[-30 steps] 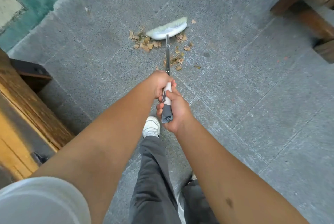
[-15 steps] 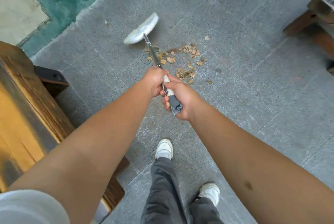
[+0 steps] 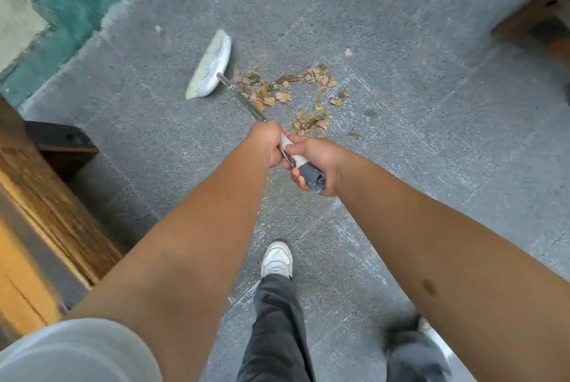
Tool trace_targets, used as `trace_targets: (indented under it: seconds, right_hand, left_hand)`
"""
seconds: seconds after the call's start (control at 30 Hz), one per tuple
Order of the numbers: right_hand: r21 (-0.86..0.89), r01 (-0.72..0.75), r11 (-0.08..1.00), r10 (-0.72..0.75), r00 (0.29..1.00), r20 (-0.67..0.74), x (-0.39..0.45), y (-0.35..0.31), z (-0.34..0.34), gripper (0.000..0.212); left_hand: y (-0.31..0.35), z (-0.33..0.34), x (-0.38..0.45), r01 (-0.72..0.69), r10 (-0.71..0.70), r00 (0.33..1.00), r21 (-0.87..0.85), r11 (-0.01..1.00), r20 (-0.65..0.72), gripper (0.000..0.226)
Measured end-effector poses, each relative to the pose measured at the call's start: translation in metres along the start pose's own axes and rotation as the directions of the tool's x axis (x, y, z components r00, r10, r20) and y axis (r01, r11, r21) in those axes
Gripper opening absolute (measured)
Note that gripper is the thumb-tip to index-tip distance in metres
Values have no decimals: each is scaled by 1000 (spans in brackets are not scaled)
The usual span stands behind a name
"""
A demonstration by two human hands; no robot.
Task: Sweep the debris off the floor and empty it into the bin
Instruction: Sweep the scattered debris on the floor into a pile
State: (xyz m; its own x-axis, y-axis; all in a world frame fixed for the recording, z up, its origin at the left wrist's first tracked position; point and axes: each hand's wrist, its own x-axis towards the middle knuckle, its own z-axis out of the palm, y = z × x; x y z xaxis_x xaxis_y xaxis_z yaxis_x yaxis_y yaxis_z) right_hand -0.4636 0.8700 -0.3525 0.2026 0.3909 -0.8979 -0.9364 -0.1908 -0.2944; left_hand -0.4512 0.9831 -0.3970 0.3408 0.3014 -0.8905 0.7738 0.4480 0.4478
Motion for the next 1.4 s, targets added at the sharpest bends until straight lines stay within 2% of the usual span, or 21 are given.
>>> trace_targets:
  seconds: [0.13, 0.33, 0.5, 0.67, 0.83, 0.97, 1.07, 1.17, 1.27, 1.33, 1.4]
  right_hand:
    - [-24, -7, 1000, 7, 1000, -12, -33, 10, -73, 29]
    - [-68, -24, 997, 20, 998, -52, -95, 31, -189, 31]
    - [-94, -3, 996, -4, 997, -79, -148, 62, -276, 35]
    - [19, 94, 995, -93, 994, -61, -182, 95, -322, 41]
    - [168, 158, 973, -151, 987, -55, -185, 102, -315, 41]
    - [319, 224, 921, -223, 974, -39, -171, 91, -287, 39]
    - [350, 278, 895, -270, 960, -73, -155, 84, -264, 40]
    - [401, 300, 865, -258, 953, -157, -126, 67, -238, 34]
    - [293, 332, 897, -242, 922, -303, -93, 48, -202, 22]
    - [166, 310, 936, -230, 897, -378, -73, 43, -178, 22]
    - [111, 273, 956, -209, 893, -400, -62, 44, -161, 26]
  left_hand:
    - [-31, 66, -20, 15, -15, 998, 4, 1000, 60, 20]
    - [-87, 175, -78, 36, -41, 986, 35, 999, 159, 32]
    - [-143, 255, -105, 24, -27, 990, 22, 999, 135, 26]
    - [-179, 299, -132, -34, 23, 993, 103, 994, 115, 18]
    - [-171, 301, -139, -134, 125, 991, 190, 973, 57, 16]
    - [-146, 286, -134, -203, 190, 979, 245, 948, 74, 8]
    - [-135, 261, -129, -149, 114, 970, 154, 977, 213, 23]
    - [-126, 229, -120, -66, 22, 936, 113, 991, 352, 27]
    - [-118, 196, -99, -8, -28, 909, 85, 996, 415, 24]
    - [-111, 171, -88, -3, -46, 908, 117, 993, 416, 21]
    - [-107, 155, -84, -4, -57, 912, 147, 989, 406, 21]
